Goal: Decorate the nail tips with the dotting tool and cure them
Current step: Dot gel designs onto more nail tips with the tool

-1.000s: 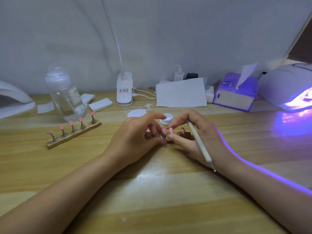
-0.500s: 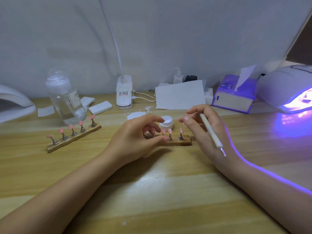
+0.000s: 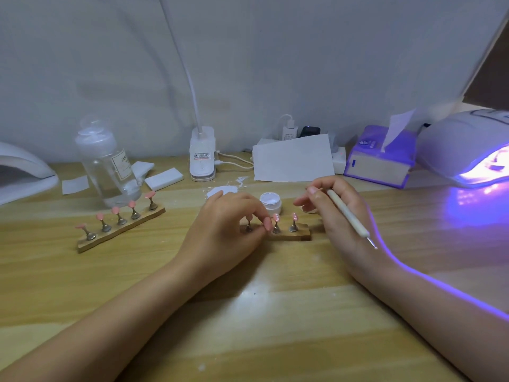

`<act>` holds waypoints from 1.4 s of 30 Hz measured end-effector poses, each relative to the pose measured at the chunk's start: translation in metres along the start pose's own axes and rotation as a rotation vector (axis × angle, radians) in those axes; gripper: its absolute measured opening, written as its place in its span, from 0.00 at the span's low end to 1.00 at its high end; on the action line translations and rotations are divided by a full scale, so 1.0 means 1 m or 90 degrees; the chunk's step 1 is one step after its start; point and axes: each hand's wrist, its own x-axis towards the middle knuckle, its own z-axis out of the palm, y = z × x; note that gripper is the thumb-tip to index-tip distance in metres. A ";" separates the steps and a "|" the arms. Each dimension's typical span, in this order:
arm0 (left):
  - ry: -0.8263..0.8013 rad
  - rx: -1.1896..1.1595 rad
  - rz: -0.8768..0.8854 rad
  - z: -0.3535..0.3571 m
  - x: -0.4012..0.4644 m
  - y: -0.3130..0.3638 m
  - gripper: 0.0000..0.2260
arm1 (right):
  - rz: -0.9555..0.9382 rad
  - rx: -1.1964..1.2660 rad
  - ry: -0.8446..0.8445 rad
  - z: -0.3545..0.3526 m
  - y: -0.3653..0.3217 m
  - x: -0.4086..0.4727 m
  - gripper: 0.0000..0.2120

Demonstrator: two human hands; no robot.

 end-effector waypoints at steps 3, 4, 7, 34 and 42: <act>0.126 -0.029 0.075 -0.005 0.000 0.009 0.02 | 0.011 0.004 0.013 -0.001 0.001 0.000 0.07; 0.165 -0.034 0.111 -0.005 0.001 0.015 0.02 | 0.017 0.008 0.018 -0.001 0.001 0.000 0.07; 0.116 -0.146 0.185 0.005 -0.004 0.032 0.02 | 0.037 0.021 0.038 -0.002 0.000 0.000 0.12; -0.068 -0.252 -0.020 0.021 -0.010 0.024 0.04 | -0.041 -0.020 0.073 0.017 -0.011 0.061 0.19; -0.100 -0.262 -0.067 0.020 -0.007 0.023 0.06 | -0.074 -0.109 0.031 0.029 0.019 0.056 0.22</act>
